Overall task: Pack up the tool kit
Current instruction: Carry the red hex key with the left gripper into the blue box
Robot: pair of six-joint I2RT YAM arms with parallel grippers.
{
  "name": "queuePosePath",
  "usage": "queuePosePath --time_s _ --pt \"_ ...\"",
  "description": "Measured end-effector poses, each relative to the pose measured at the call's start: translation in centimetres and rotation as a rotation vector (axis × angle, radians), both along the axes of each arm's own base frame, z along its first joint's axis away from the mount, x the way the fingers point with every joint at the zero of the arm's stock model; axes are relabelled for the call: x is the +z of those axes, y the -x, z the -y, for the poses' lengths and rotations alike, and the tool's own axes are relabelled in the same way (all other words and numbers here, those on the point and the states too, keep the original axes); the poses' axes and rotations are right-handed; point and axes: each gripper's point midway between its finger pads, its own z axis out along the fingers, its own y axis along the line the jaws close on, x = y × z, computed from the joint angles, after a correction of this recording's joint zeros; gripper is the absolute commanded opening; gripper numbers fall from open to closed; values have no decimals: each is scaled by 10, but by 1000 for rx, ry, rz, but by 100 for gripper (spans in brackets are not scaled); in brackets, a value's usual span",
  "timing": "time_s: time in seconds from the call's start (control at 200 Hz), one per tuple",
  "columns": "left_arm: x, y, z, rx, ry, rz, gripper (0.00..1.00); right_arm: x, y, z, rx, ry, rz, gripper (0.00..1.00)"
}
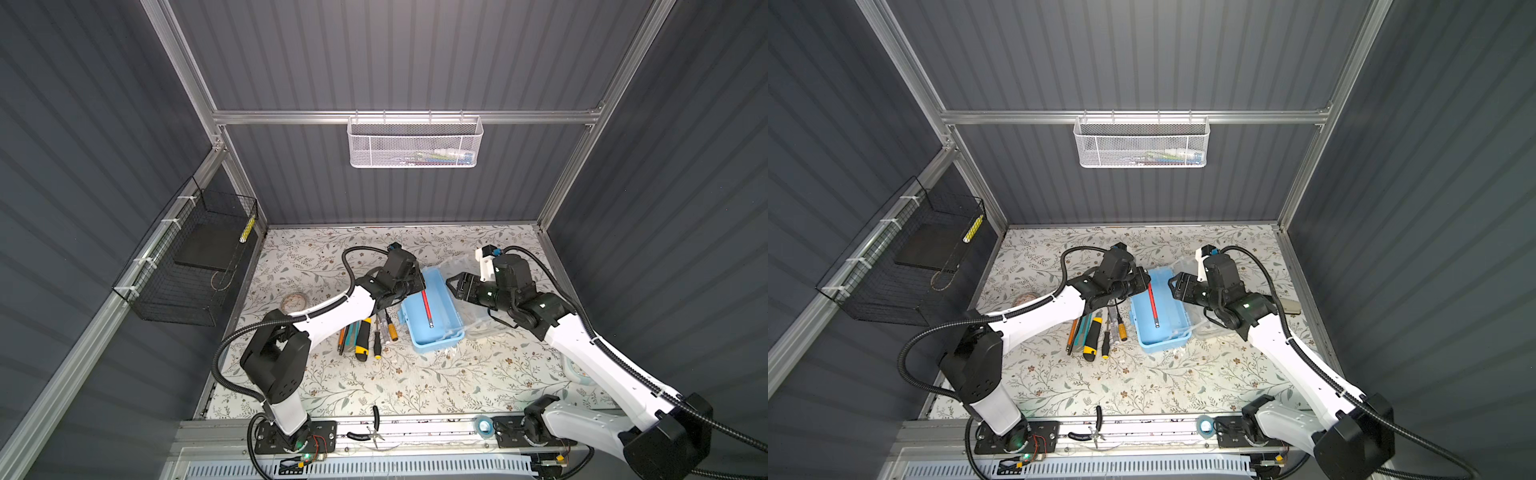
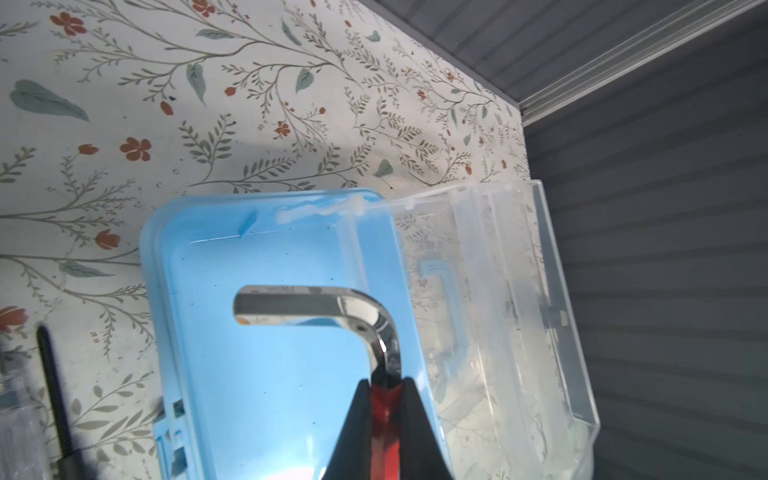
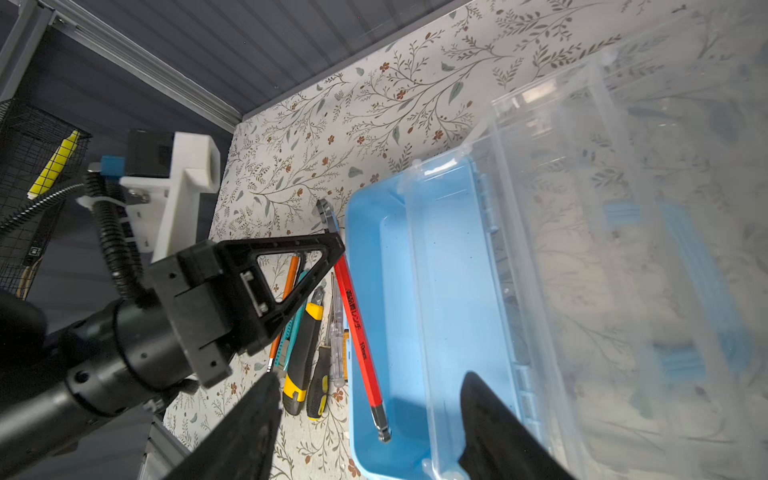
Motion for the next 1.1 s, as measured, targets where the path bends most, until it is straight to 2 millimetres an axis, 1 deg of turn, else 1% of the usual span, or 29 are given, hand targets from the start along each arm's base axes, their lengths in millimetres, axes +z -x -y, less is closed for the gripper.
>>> queuePosePath --time_s 0.175,0.365,0.415,0.545,0.645,0.845,0.961,1.101 --pt "-26 -14 14 8 -36 -35 0 -13 2 6 -6 25 -31 69" --pt "-59 -15 27 -7 -86 -87 0 -17 4 7 -5 30 -40 70" --pt "-68 -15 28 -8 -101 -102 0 -19 4 7 -6 33 -45 70" --pt "-82 -17 26 -1 -139 -120 0 -25 5 9 -9 38 -56 70" --pt "-89 -20 26 -3 -174 -123 0 -26 5 9 -10 37 -54 70" --pt "-95 -33 31 -24 -229 -98 0 -31 2 8 -12 40 -61 70" --pt "-97 -41 30 -41 -254 -87 0 -34 2 9 -13 41 -65 70" --pt "-94 -51 31 -72 -284 -73 0 -36 2 10 -15 43 -70 70"
